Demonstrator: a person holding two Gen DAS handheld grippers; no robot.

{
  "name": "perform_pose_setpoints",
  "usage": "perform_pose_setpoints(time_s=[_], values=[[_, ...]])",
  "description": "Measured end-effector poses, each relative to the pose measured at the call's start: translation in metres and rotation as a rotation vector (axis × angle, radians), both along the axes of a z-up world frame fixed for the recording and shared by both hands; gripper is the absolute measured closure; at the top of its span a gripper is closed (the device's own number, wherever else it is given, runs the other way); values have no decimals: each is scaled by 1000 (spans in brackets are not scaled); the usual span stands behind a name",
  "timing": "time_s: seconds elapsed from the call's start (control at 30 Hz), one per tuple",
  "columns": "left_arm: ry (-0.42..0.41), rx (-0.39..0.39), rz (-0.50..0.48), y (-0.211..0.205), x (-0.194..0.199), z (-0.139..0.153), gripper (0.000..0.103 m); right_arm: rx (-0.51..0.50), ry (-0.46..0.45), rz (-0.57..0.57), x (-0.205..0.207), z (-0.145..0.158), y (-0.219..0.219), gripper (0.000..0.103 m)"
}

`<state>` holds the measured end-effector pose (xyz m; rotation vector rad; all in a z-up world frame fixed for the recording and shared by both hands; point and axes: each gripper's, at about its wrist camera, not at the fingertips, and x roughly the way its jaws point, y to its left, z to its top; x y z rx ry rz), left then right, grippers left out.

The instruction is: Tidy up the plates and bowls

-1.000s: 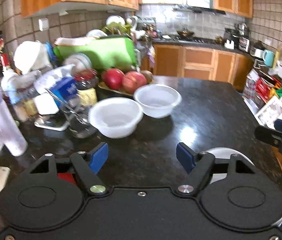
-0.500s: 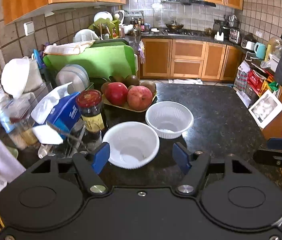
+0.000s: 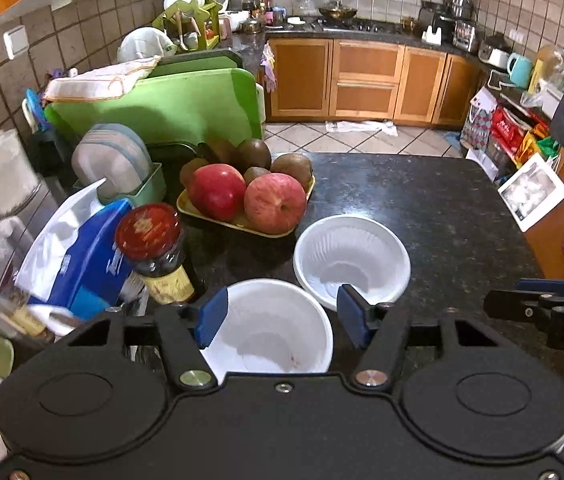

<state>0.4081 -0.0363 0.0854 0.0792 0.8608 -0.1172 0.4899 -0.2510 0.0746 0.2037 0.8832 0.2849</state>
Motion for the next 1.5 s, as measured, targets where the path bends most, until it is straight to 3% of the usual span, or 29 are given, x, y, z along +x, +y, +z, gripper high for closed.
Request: perform_pose_setpoints(time_s=[0.37, 0.63, 0.97, 1.2, 1.3, 1.5], values=[[102, 60, -2, -15, 62, -33, 40, -34, 82, -45, 59, -32, 11, 65], [165, 83, 0, -22, 96, -58, 46, -52, 134, -55, 90, -58, 16, 71], [210, 48, -11, -20, 106, -70, 48, -77, 154, -43, 104, -73, 26, 76], [244, 49, -17, -22, 119, -80, 60, -84, 151, -45, 109, -80, 26, 90], [259, 42, -32, -25, 122, -84, 66, -89, 145, -42, 109, -79, 27, 90], [265, 43, -45, -29, 124, -88, 68, -88, 151, -40, 111, -80, 27, 90]])
